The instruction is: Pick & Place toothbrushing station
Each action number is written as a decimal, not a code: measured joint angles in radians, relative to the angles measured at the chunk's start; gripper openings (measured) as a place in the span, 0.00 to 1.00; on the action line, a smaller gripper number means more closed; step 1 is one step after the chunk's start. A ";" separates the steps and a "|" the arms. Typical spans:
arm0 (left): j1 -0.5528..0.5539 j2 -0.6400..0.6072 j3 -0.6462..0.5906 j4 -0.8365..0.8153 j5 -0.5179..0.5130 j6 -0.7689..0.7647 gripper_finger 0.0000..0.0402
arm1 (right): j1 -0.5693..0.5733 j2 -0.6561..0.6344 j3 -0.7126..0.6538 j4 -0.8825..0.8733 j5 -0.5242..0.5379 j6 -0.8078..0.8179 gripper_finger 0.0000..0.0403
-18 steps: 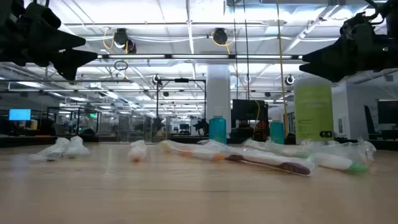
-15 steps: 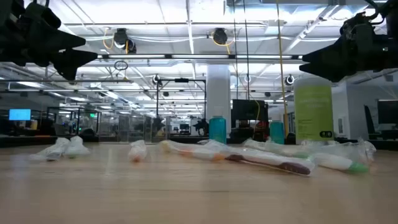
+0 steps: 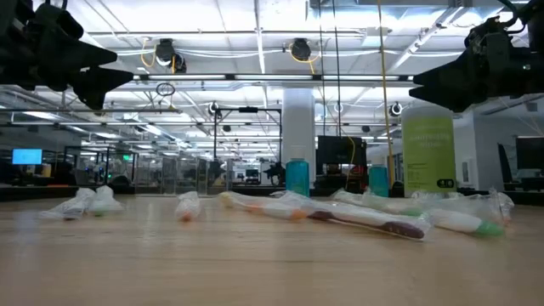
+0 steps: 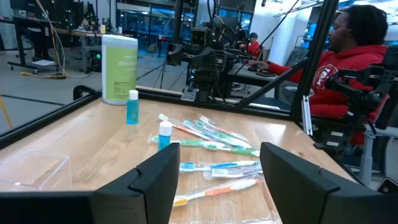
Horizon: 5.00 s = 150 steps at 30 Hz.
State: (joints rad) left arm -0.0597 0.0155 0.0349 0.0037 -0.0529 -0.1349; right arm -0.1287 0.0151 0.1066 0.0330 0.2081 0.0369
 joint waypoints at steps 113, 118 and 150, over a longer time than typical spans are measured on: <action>0.000 0.000 0.000 0.000 0.000 0.000 0.57 | 0.170 0.305 0.114 0.152 -0.110 0.230 0.69; 0.000 0.000 0.000 0.000 0.000 0.000 0.57 | 0.270 0.497 0.302 -0.249 -0.049 0.242 0.69; 0.000 0.000 0.000 0.000 0.000 0.000 0.57 | 0.325 0.949 0.379 -0.762 -0.122 1.472 0.63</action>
State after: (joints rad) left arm -0.0594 0.0158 0.0349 0.0036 -0.0525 -0.1349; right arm 0.1963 0.9646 0.4854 -0.7291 0.0861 1.5094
